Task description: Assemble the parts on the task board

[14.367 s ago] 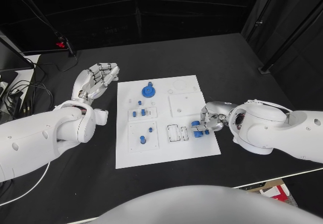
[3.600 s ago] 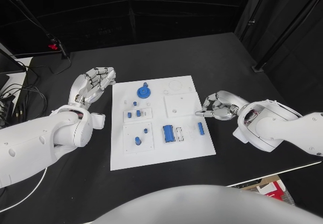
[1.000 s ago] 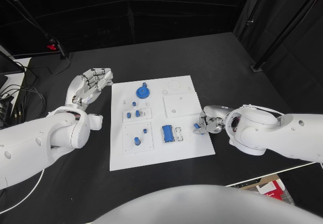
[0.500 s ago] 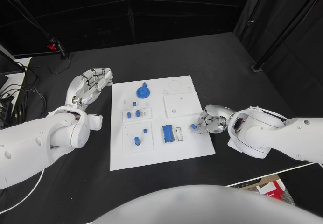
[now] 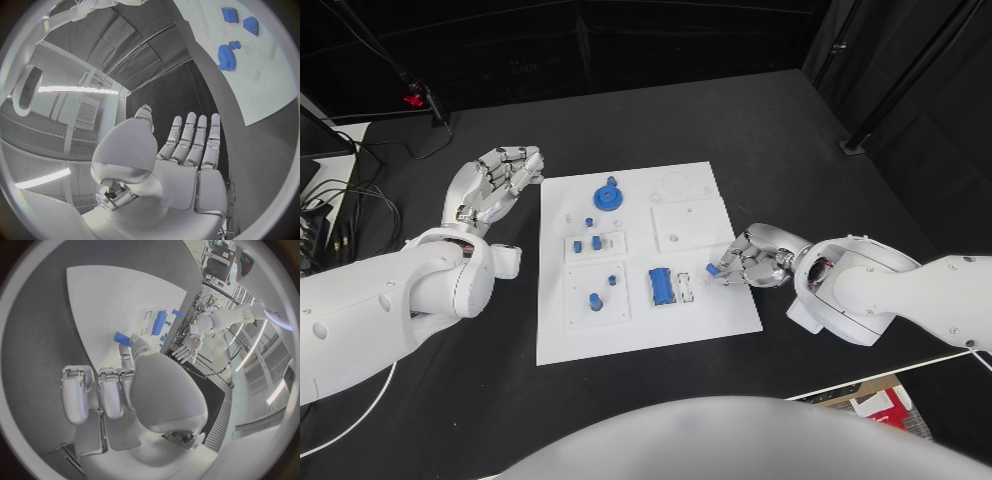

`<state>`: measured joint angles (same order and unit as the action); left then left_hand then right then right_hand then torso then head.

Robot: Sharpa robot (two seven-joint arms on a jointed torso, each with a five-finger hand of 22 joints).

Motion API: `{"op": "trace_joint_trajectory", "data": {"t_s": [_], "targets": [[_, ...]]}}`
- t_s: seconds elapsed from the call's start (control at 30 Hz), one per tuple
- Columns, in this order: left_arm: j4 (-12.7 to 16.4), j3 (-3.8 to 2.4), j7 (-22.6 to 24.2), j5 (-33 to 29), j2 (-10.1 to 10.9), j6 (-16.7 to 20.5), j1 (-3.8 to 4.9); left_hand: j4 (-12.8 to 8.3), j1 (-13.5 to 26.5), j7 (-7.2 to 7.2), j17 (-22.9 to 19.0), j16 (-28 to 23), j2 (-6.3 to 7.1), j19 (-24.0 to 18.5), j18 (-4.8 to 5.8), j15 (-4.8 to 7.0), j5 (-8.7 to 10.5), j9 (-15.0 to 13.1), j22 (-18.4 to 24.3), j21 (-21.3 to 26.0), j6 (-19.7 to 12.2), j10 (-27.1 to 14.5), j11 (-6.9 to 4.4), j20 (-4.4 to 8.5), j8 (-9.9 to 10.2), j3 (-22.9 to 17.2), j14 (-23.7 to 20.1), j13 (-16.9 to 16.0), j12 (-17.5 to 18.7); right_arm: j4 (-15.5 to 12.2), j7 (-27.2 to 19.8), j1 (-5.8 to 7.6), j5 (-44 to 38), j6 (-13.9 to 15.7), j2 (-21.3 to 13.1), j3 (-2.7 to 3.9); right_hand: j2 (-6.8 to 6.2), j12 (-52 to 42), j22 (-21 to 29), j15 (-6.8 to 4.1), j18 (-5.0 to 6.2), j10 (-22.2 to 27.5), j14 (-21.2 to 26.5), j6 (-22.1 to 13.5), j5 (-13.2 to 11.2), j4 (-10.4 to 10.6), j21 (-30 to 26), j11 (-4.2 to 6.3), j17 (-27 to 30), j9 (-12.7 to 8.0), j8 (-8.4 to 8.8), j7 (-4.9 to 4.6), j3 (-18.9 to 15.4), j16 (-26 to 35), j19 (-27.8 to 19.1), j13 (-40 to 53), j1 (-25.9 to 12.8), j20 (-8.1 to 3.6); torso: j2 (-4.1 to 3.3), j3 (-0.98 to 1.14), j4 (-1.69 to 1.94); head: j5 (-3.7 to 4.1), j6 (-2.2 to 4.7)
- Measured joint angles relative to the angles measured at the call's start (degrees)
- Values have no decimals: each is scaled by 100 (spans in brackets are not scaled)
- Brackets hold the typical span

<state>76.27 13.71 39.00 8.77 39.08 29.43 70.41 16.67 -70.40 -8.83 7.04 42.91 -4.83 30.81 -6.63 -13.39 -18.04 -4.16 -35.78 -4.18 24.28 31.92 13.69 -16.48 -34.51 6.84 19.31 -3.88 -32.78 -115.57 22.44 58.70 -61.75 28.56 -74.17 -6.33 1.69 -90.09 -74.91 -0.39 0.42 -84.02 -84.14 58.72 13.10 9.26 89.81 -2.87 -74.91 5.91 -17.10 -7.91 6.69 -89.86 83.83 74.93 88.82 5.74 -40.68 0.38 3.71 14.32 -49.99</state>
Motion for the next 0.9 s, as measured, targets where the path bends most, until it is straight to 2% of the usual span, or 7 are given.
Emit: {"op": "trace_joint_trajectory", "data": {"t_s": [0.23,0.5,0.7,0.77,0.8,0.9], "targets": [[-7,0,0,0,-14,-1,0,0,0,0,0,0,0,0,0,0,0,0,0,0,0,0,0,0,0,0,0,0,0,-56,-211,4,760,75,-21,2,15,1,0,0,0,0,0,36,294,16,0,0,0,-6,115,-36,17,0,0,-1,-19,0,0,0,4,-10,0],[-20,0,0,0,-34,-2,-1,15,0,0,-10,0,0,0,0,0,0,6,0,0,0,0,0,0,0,15,0,0,0,-30,-412,9,2058,-13,86,3,-21,7,0,0,0,0,0,96,621,97,0,1,0,-2,219,-92,-64,0,0,2,-295,0,-2,-2,6,-37,0],[-27,0,0,0,-61,-4,-1,15,0,0,-10,0,0,0,0,0,0,6,0,0,0,0,0,0,0,15,0,0,0,49,-485,10,2739,-150,211,3,-9,7,0,-1,0,6,0,130,725,229,0,36,0,30,283,-82,-153,0,0,0,-463,0,-4,-3,6,-51,0],[-31,0,0,0,-64,-4,-1,15,0,0,-10,0,0,0,-1,0,0,5,0,0,0,0,0,0,0,15,0,0,0,72,-502,10,2877,-188,253,3,31,7,0,-1,0,-2,0,134,774,272,0,44,0,26,319,-80,-196,0,0,1,-505,0,-4,-3,6,-57,0],[-32,0,0,0,-64,-4,-1,15,0,0,-10,0,0,0,0,0,0,5,0,0,0,0,0,0,0,15,0,0,0,82,-511,10,2924,-201,271,3,16,7,0,-1,0,-2,0,171,777,292,0,44,0,21,319,-46,-216,0,0,0,-537,0,-5,-3,6,-60,0],[-37,0,0,0,-68,-5,-1,15,0,0,-10,0,0,0,0,0,0,5,0,0,0,0,0,0,0,15,0,0,0,106,-542,10,3043,-233,321,3,14,7,0,-22,0,-2,21,197,782,308,0,44,0,-4,324,-37,-232,0,0,0,-547,0,-5,-3,6,-73,0]]}}
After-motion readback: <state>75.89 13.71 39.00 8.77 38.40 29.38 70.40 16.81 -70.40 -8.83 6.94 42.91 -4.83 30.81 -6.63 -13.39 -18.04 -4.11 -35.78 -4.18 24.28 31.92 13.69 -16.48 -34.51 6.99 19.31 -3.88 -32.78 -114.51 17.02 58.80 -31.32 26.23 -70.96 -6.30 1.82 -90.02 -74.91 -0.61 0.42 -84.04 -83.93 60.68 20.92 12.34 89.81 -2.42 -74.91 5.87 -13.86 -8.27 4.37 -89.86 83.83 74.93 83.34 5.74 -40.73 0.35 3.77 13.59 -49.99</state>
